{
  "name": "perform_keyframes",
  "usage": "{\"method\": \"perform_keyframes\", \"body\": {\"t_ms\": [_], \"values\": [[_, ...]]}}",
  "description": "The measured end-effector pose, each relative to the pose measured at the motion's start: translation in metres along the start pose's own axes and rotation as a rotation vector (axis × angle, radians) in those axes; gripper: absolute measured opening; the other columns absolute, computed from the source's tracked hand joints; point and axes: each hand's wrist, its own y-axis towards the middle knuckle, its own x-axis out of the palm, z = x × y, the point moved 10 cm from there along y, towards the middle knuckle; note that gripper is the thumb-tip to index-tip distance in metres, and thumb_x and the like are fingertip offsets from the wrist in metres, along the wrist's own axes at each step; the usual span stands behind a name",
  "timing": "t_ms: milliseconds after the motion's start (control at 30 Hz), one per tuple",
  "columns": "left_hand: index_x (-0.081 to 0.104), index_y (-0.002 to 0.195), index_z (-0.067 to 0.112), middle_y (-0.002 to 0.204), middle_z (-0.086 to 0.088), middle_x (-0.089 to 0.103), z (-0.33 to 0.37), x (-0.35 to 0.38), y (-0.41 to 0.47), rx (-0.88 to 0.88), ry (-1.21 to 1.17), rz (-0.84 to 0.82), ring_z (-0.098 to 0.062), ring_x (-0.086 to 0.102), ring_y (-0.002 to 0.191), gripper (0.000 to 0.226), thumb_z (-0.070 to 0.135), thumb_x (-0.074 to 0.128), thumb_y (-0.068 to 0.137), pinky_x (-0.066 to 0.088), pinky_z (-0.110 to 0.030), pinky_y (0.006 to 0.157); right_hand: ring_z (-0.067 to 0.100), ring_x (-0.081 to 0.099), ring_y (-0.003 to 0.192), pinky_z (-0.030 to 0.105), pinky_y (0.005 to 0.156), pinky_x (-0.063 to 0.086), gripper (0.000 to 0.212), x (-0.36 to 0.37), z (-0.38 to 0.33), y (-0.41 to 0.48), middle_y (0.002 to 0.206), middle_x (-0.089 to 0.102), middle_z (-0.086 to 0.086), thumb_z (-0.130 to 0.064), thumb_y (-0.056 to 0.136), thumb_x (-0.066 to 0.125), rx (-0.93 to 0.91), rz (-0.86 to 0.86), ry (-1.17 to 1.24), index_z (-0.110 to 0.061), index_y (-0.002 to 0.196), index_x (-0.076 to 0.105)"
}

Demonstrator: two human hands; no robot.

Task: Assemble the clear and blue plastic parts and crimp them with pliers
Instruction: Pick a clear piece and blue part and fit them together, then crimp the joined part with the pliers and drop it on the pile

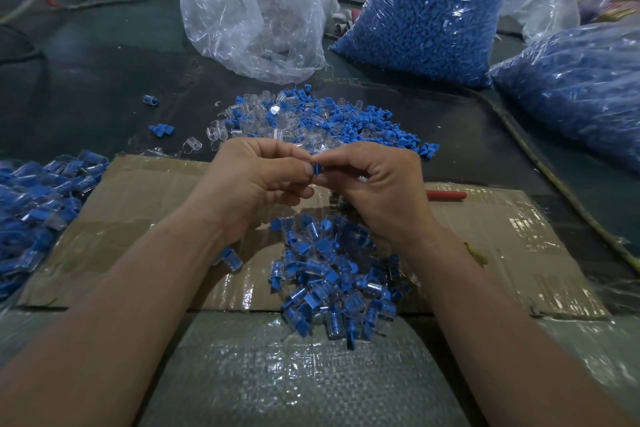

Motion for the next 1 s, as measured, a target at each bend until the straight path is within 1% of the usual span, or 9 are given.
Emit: {"method": "perform_keyframes", "body": {"t_ms": [333,400,533,600,667,733,867,933,1000], "values": [[0.069,0.055,0.013,0.057,-0.006,0.066,-0.001,0.0,0.001,0.004,-0.001,-0.006,-0.014,0.062,0.047,0.005,0.01,0.069,0.051,0.048,-0.017,0.045,0.003,0.063,0.08,0.01,0.072,0.05,0.025,0.001,-0.004,0.001,0.085,0.064,-0.009,-0.004,0.072,0.073,-0.013,-0.035,-0.052,-0.007,0.096,0.07],[0.068,0.059,0.012,0.057,-0.006,0.066,-0.002,0.0,0.001,0.005,-0.004,-0.007,-0.013,0.062,0.048,0.007,0.011,0.069,0.052,0.05,-0.018,0.046,-0.001,0.062,0.076,0.009,0.073,0.048,0.03,-0.001,0.005,0.002,0.082,0.062,-0.016,-0.013,0.07,0.076,0.078,-0.088,-0.079,-0.011,0.099,0.07],[0.063,0.07,0.006,0.056,-0.003,0.065,-0.002,-0.004,0.002,0.008,-0.031,0.03,-0.012,0.062,0.05,0.018,0.012,0.069,0.053,0.05,-0.017,0.048,-0.022,0.051,0.08,-0.003,0.072,0.038,0.042,-0.019,0.042,-0.002,0.086,0.056,-0.027,-0.028,0.066,0.079,0.336,-0.242,-0.219,-0.024,0.106,0.067],[0.064,0.07,0.006,0.056,-0.003,0.065,-0.002,-0.007,0.002,0.009,-0.039,0.043,-0.012,0.062,0.05,0.017,0.012,0.069,0.054,0.05,-0.017,0.048,-0.014,0.052,0.09,0.003,0.074,0.036,0.048,-0.029,0.058,-0.009,0.097,0.059,-0.021,-0.033,0.065,0.078,0.434,-0.331,-0.283,-0.029,0.111,0.063],[0.064,0.069,0.007,0.057,-0.002,0.065,-0.001,-0.008,0.003,0.011,-0.04,0.047,-0.012,0.063,0.051,0.017,0.012,0.069,0.054,0.049,-0.017,0.047,0.001,0.052,0.102,0.018,0.082,0.035,0.054,-0.036,0.074,-0.02,0.108,0.057,-0.017,-0.037,0.064,0.079,0.552,-0.43,-0.307,-0.034,0.114,0.058],[0.064,0.069,0.008,0.057,-0.002,0.065,-0.001,-0.009,0.003,0.014,-0.043,0.049,-0.013,0.063,0.051,0.017,0.013,0.069,0.054,0.049,-0.017,0.047,0.007,0.049,0.106,0.025,0.084,0.035,0.059,-0.038,0.085,-0.031,0.108,0.053,-0.019,-0.039,0.061,0.08,0.64,-0.535,-0.343,-0.039,0.114,0.055],[0.064,0.069,0.008,0.058,-0.002,0.065,-0.001,-0.008,0.003,0.015,-0.046,0.051,-0.013,0.063,0.051,0.018,0.013,0.069,0.053,0.049,-0.017,0.047,0.005,0.041,0.1,0.018,0.071,0.032,0.076,-0.034,0.094,-0.039,0.099,0.039,-0.023,-0.041,0.058,0.082,0.667,-0.661,-0.462,-0.035,0.126,0.049],[0.064,0.069,0.008,0.058,-0.003,0.066,-0.002,-0.008,0.003,0.013,-0.046,0.052,-0.013,0.063,0.051,0.018,0.013,0.069,0.053,0.049,-0.017,0.047,0.002,0.041,0.092,0.021,0.071,0.032,0.077,-0.034,0.093,-0.036,0.097,0.039,-0.02,-0.043,0.057,0.082,0.643,-0.641,-0.511,-0.033,0.126,0.049],[0.063,0.071,0.007,0.058,-0.003,0.066,-0.002,-0.007,0.003,0.014,-0.038,0.047,-0.012,0.063,0.051,0.019,0.013,0.068,0.054,0.05,-0.017,0.047,0.0,0.041,0.086,0.017,0.065,0.031,0.071,-0.033,0.09,-0.033,0.095,0.04,-0.021,-0.043,0.057,0.083,0.609,-0.625,-0.521,-0.032,0.121,0.053]]}}
